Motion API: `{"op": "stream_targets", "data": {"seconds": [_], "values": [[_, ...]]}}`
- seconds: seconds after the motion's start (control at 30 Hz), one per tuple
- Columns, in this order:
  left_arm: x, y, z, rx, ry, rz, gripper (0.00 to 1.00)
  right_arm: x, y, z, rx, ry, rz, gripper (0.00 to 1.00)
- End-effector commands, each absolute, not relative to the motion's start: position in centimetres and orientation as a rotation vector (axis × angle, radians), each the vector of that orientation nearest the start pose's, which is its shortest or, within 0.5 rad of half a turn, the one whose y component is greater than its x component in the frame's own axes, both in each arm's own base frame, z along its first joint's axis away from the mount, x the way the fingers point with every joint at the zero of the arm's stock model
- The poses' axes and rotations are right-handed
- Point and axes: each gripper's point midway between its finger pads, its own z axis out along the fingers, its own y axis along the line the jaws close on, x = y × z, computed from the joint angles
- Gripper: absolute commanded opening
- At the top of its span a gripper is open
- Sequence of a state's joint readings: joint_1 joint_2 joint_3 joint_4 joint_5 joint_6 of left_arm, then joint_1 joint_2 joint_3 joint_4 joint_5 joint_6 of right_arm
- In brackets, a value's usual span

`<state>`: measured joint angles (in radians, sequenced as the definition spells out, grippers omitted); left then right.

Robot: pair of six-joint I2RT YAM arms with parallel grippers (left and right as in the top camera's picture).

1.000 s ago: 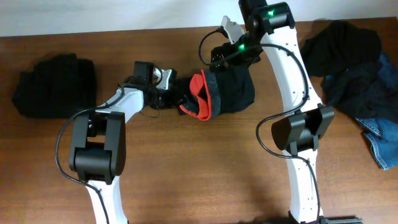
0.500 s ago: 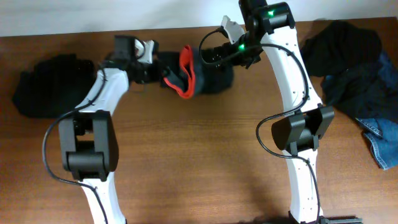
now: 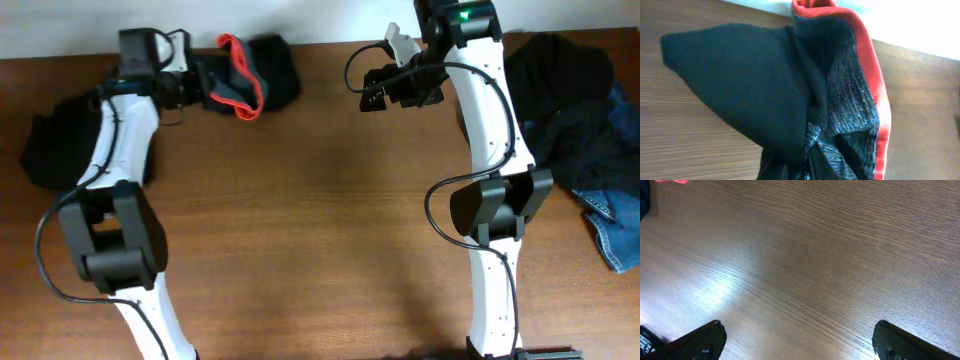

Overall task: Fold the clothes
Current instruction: 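Place the bundle onto the black garment at the table's left edge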

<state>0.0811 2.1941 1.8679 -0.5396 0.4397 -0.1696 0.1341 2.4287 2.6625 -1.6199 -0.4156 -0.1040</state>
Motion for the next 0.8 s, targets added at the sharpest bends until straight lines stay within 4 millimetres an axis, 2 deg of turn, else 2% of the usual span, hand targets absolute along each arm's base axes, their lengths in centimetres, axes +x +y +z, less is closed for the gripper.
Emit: {"op": "stream_targets", "data": {"seconds": [0.0, 0.1, 0.17, 0.23, 0.33, 0.43, 0.63, 0.77], "values": [[59.3, 3.0, 16.0, -0.19, 2.314, -0.493, 0.0, 47.2, 13.0, 17.8, -0.389, 2.872, 0.606, 0.99], [59.7, 5.7, 17.6, -0.225, 2.27, -0.462, 0.01, 47.2, 13.0, 17.8, -0.389, 2.872, 0.606, 0.99], [60.2, 7.6, 19.5, -0.24, 2.222, -0.436, 0.01, 47.2, 13.0, 17.8, -0.388, 2.873, 0.607, 0.99], [60.5, 8.9, 21.4, -0.245, 2.18, -0.415, 0.0, 47.1, 13.0, 17.8, -0.387, 2.875, 0.607, 0.99], [60.5, 10.5, 23.0, -0.273, 2.146, -0.399, 0.01, 46.9, 13.0, 17.7, -0.386, 2.884, 0.609, 0.99], [59.8, 12.6, 23.1, -0.391, 2.148, -0.421, 0.01, 46.9, 13.0, 17.7, -0.386, 2.888, 0.61, 0.99], [57.6, 17.1, 22.0, -0.557, 2.172, -0.423, 0.0, 46.9, 13.0, 17.7, -0.386, 2.887, 0.609, 0.99], [57.0, 18.5, 22.4, -0.569, 2.153, -0.451, 0.0, 46.9, 13.0, 17.7, -0.386, 2.887, 0.609, 0.99]]}}
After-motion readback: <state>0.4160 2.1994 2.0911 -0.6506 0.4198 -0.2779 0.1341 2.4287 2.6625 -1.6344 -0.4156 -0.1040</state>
